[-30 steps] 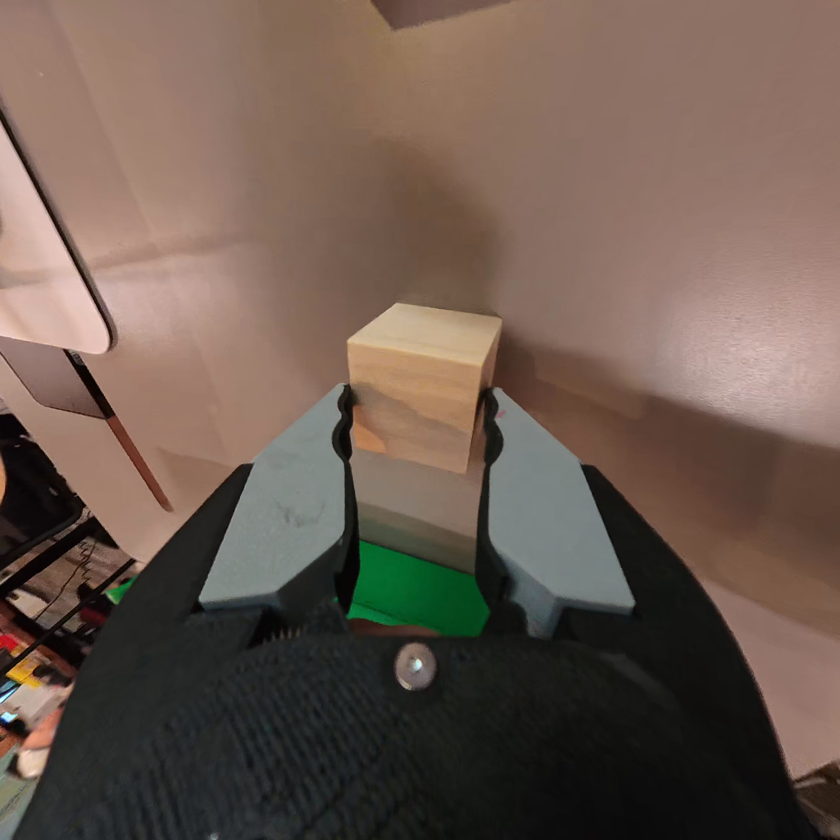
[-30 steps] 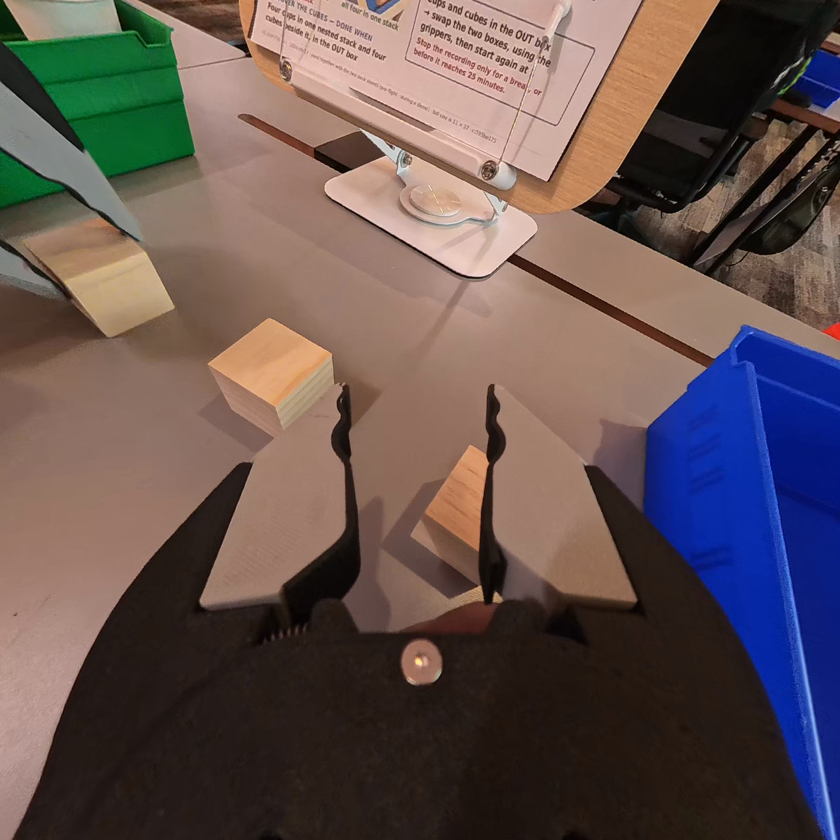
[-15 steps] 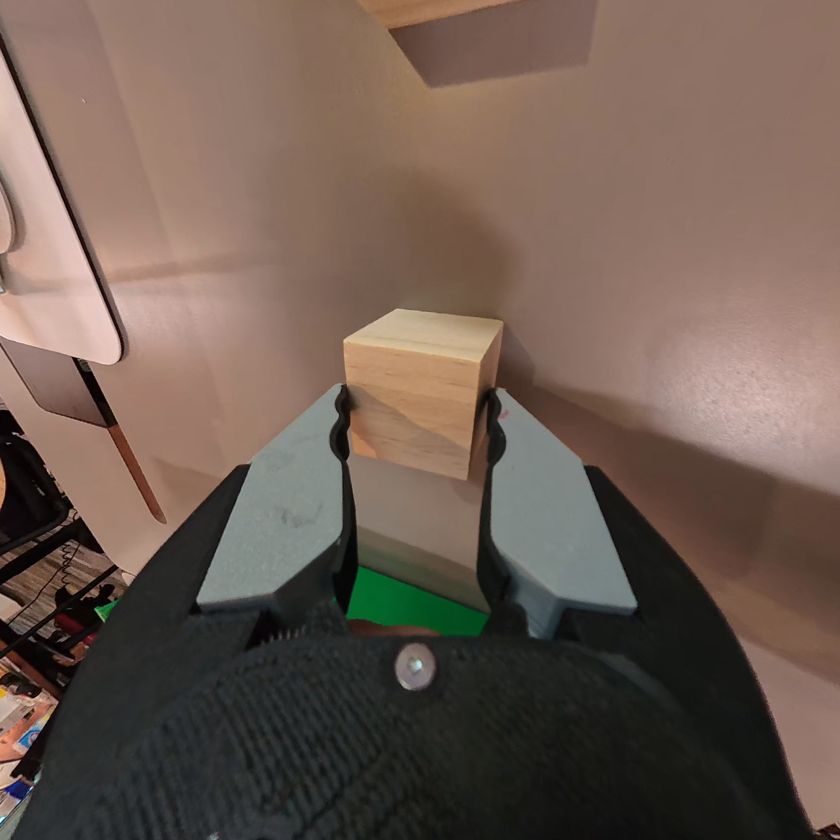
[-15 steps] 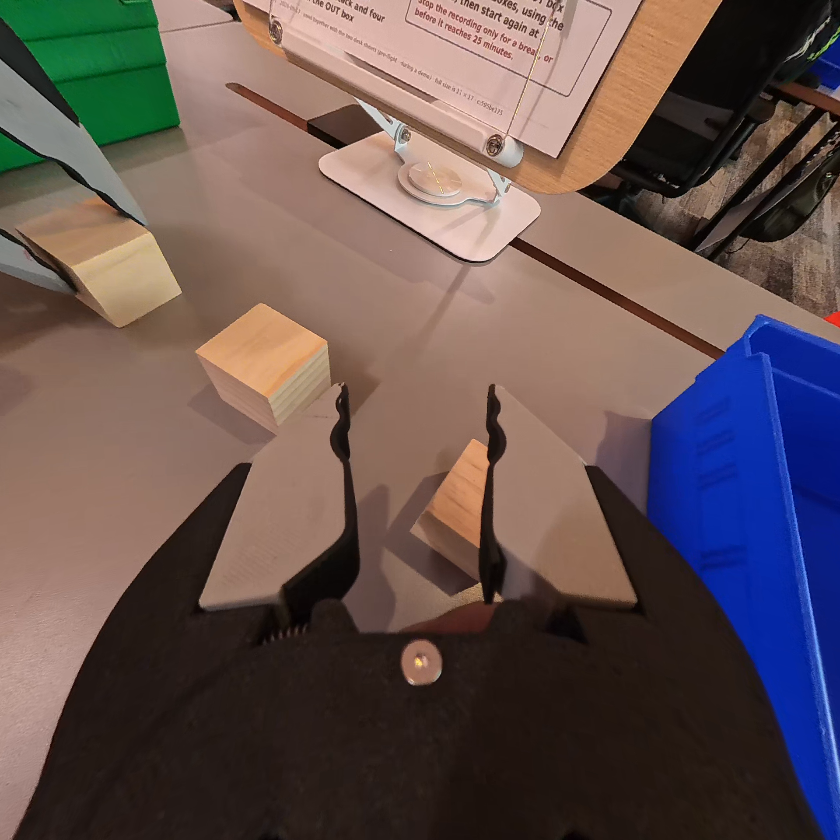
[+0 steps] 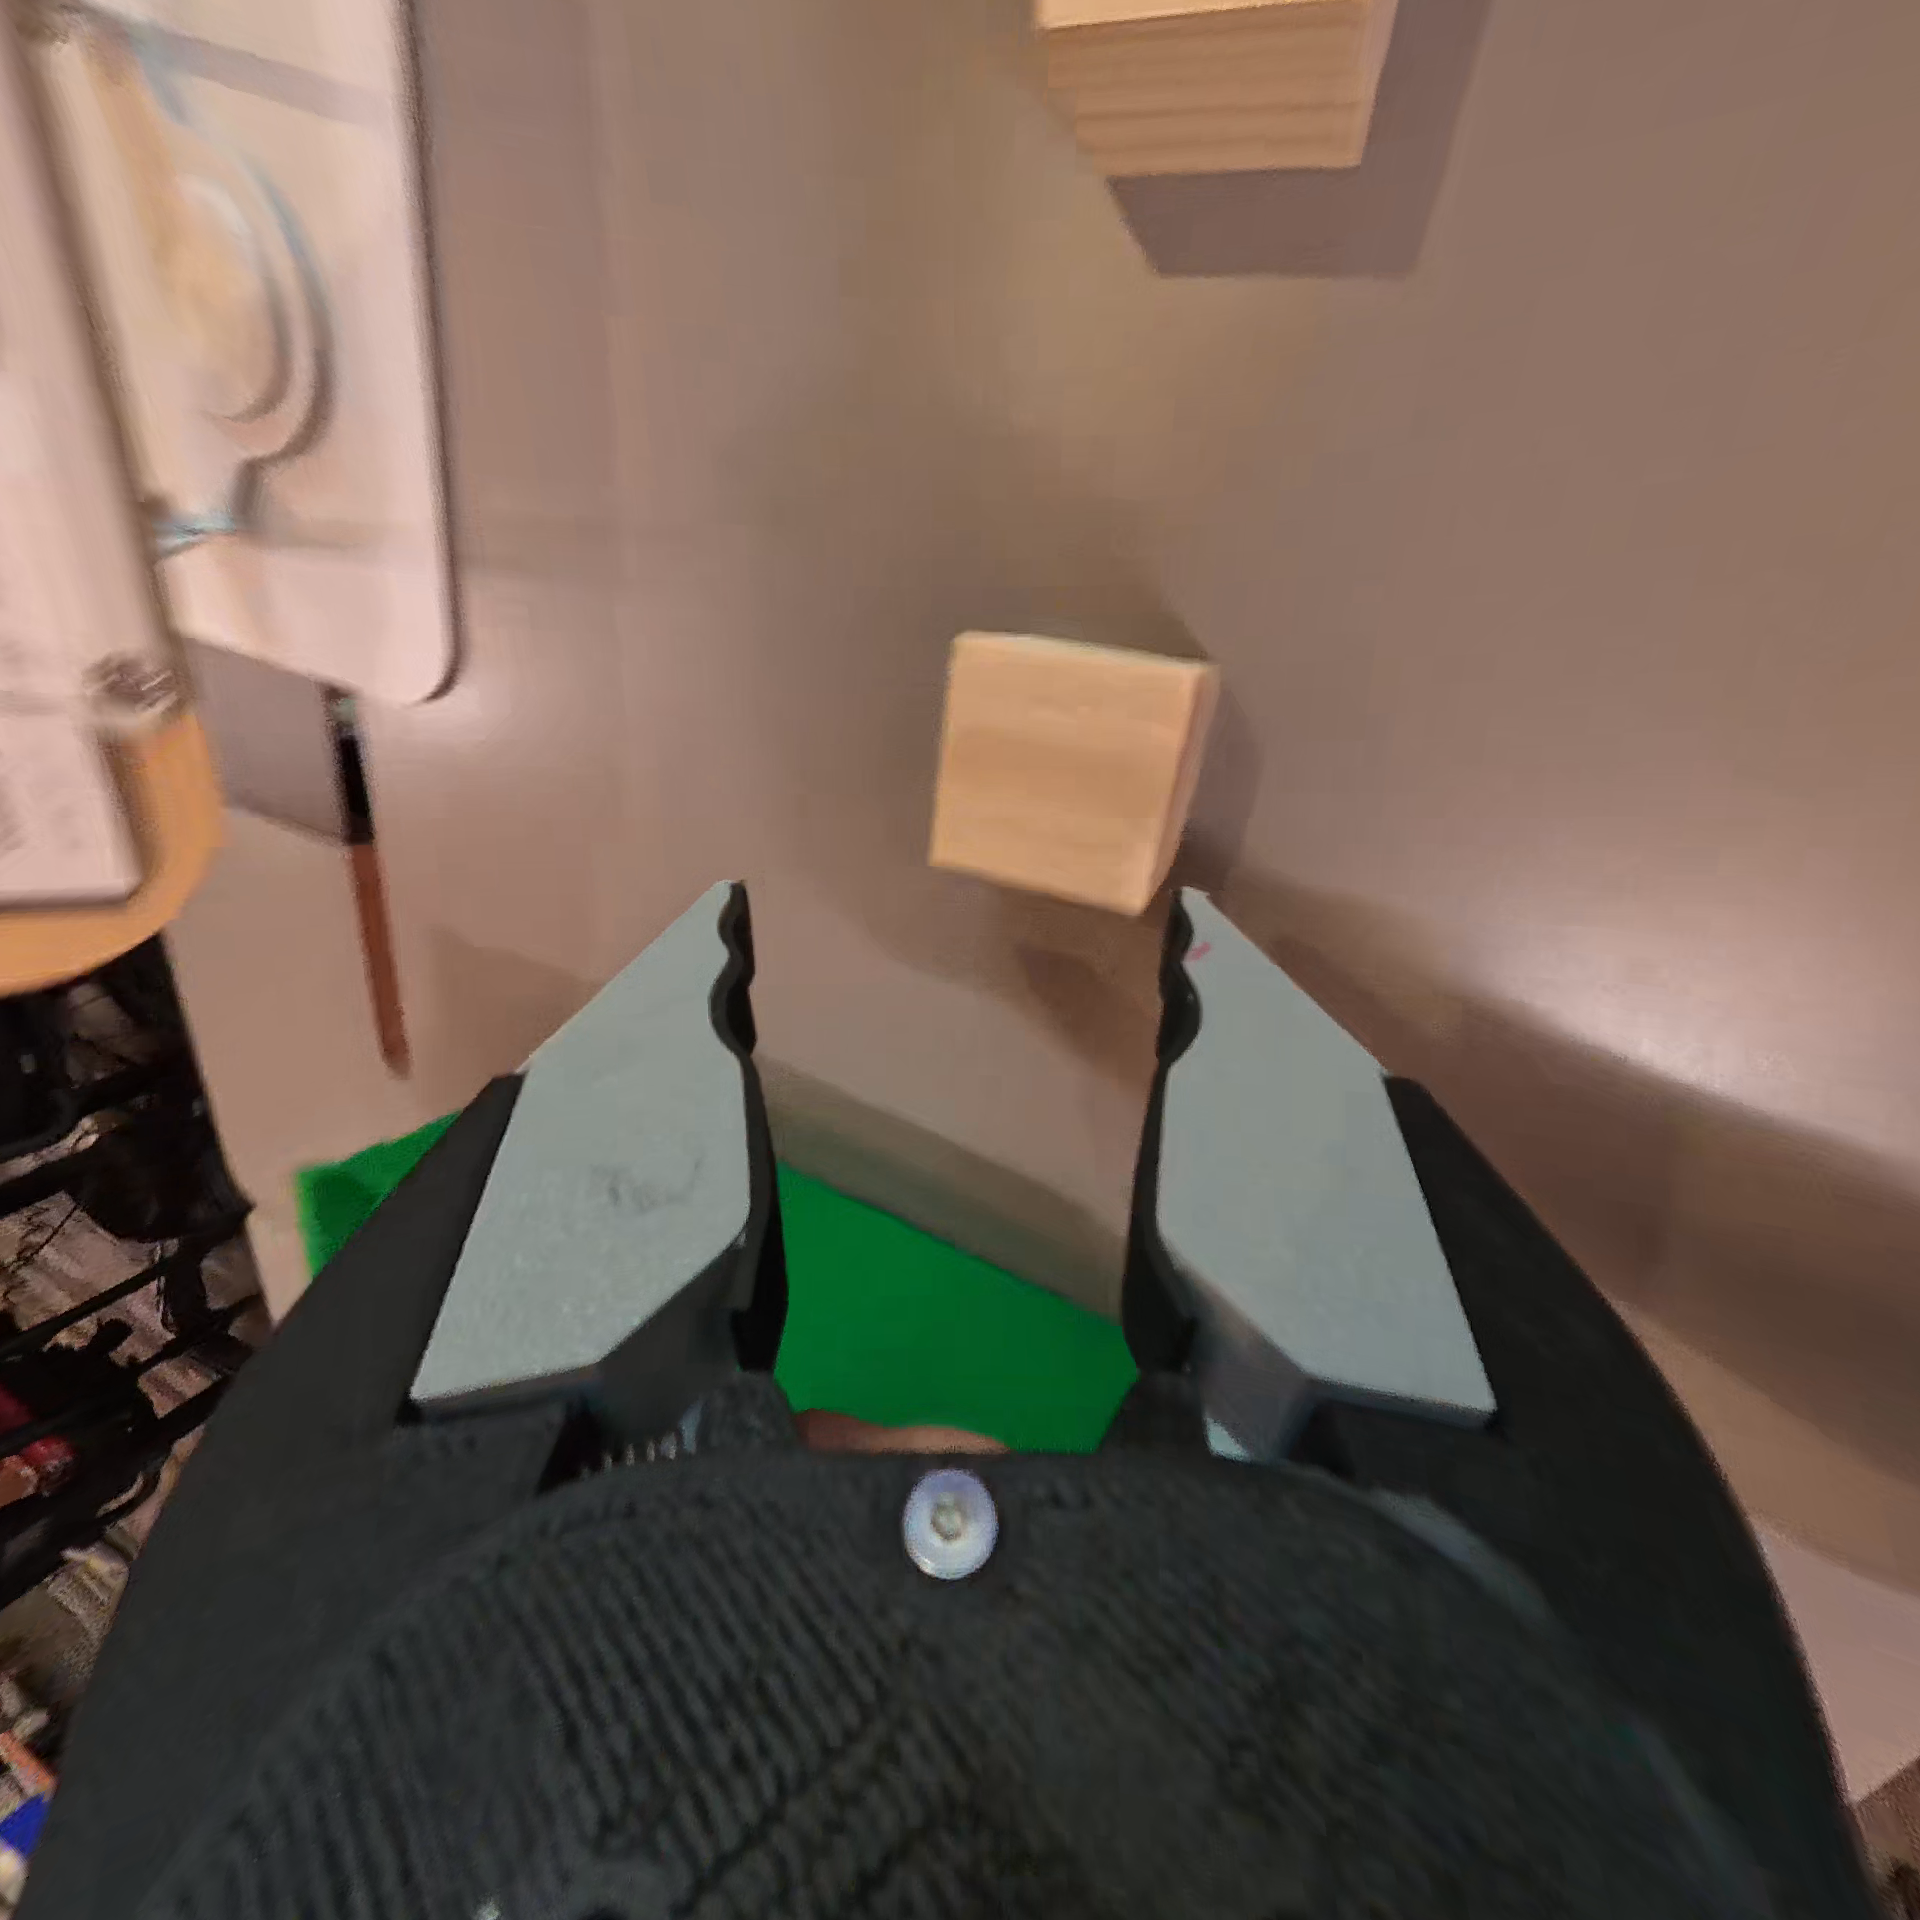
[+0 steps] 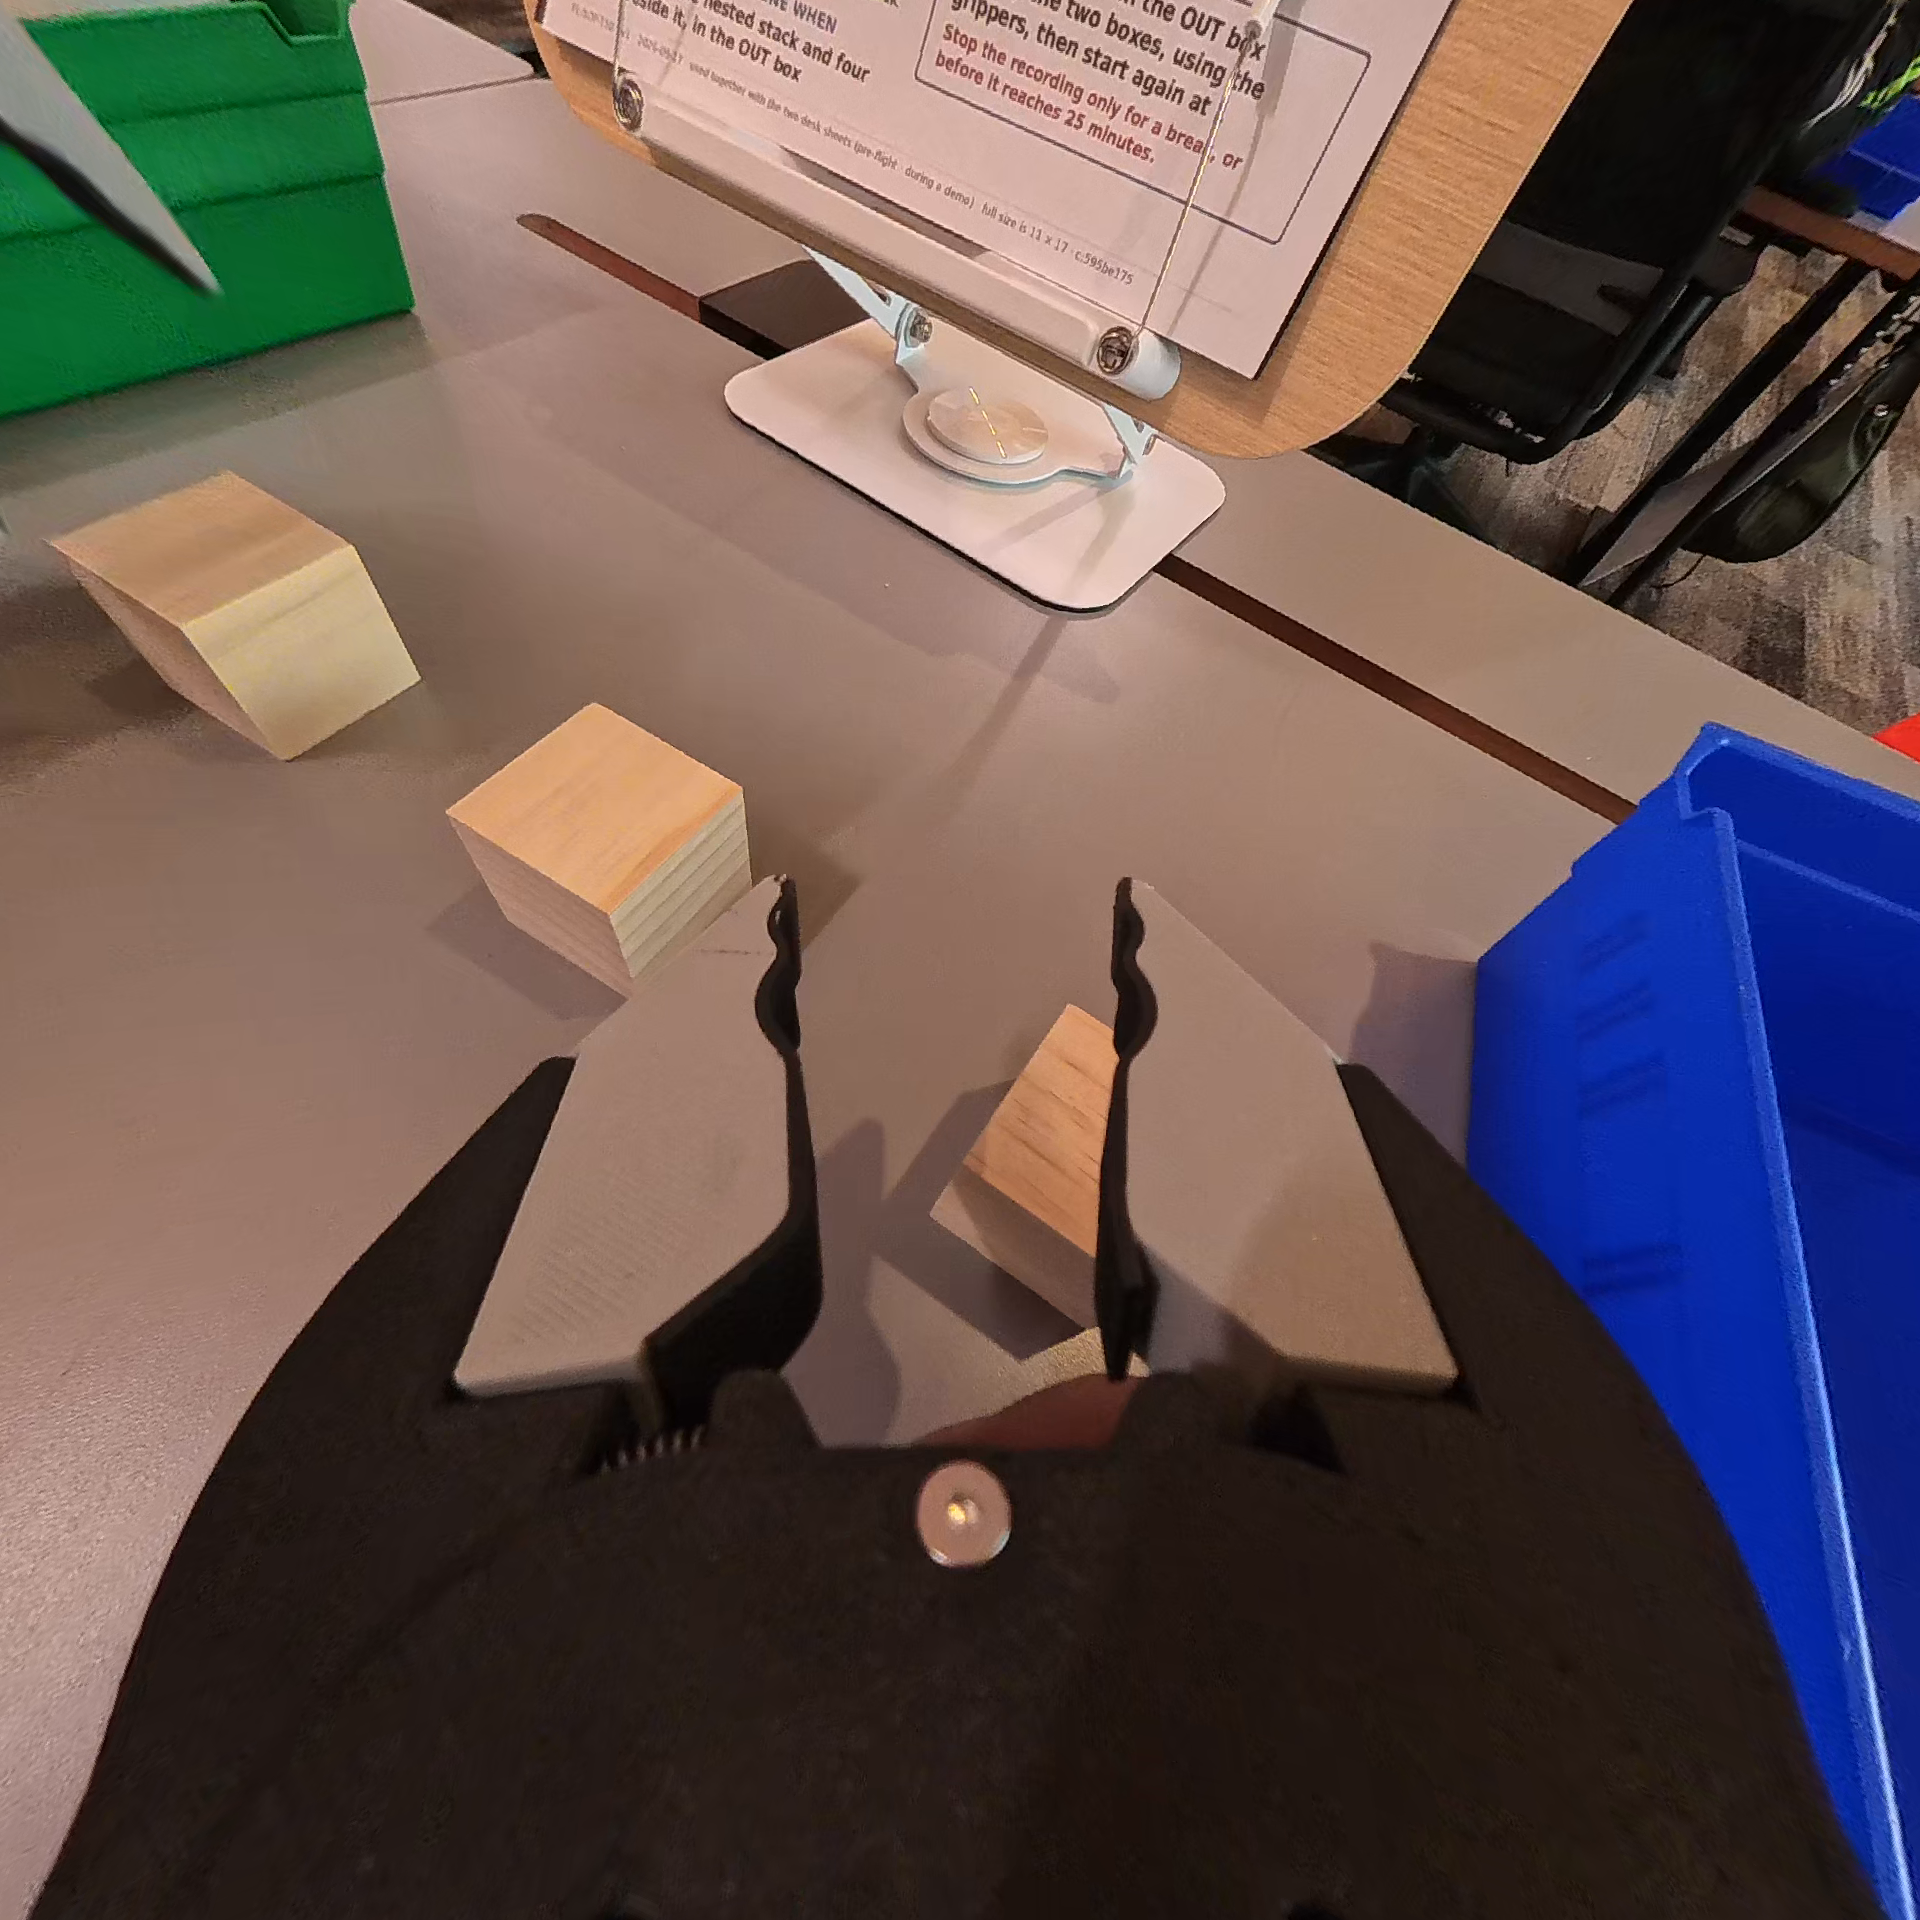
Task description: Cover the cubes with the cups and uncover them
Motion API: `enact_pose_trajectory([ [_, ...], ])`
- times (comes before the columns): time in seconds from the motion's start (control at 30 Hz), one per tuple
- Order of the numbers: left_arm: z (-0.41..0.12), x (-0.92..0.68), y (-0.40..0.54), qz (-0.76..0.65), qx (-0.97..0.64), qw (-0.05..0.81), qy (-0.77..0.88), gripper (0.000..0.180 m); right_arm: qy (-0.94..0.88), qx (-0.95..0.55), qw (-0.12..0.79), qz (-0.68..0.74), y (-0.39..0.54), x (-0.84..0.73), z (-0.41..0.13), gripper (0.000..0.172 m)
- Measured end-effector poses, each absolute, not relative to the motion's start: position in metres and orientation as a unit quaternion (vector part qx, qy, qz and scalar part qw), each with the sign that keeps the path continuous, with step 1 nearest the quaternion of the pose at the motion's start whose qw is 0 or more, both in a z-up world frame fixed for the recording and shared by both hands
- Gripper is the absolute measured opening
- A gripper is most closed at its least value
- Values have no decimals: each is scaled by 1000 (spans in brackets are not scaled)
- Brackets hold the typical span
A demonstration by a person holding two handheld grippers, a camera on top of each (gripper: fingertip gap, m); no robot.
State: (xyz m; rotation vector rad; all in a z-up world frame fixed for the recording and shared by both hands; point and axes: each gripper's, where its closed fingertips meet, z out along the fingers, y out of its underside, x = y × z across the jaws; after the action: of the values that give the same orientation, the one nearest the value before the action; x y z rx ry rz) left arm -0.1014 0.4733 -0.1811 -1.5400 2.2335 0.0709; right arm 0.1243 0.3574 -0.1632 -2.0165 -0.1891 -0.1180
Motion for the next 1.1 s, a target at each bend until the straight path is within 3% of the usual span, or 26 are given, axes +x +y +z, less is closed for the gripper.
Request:
enact_pose_trajectory([
  [0.27, -102, -213, 577, 86, -671, 326, 661, 66, -84, -845, 526, -54, 358, 122, -165, 58],
  [0.43, -142, -291, 633, 81, -787, 288, 540, 68, -86, -850, 516, -58, 360, 120, -172, 58],
  [0.63, -186, -310, 651, 99, -700, 251, 662, 65, -103, -850, 515, -32, 361, 108, -176, 59],
  [0.87, -221, -328, 688, 80, -773, 154, 611, 77, -115, -850, 514, 4, 361, 96, -176, 62],
  [0.93, -239, -331, 688, 44, -806, 117, 579, 71, -115, -852, 511, 11, 361, 94, -178, 62],
  [1.0, -237, -325, 697, 45, -801, 143, 579, 59, -119, -852, 510, 4, 361, 95, -178, 61],
  [1.1, -230, -330, 699, 70, -786, 155, 594, 59, -130, -848, 514, 14, 359, 86, -175, 60],
])
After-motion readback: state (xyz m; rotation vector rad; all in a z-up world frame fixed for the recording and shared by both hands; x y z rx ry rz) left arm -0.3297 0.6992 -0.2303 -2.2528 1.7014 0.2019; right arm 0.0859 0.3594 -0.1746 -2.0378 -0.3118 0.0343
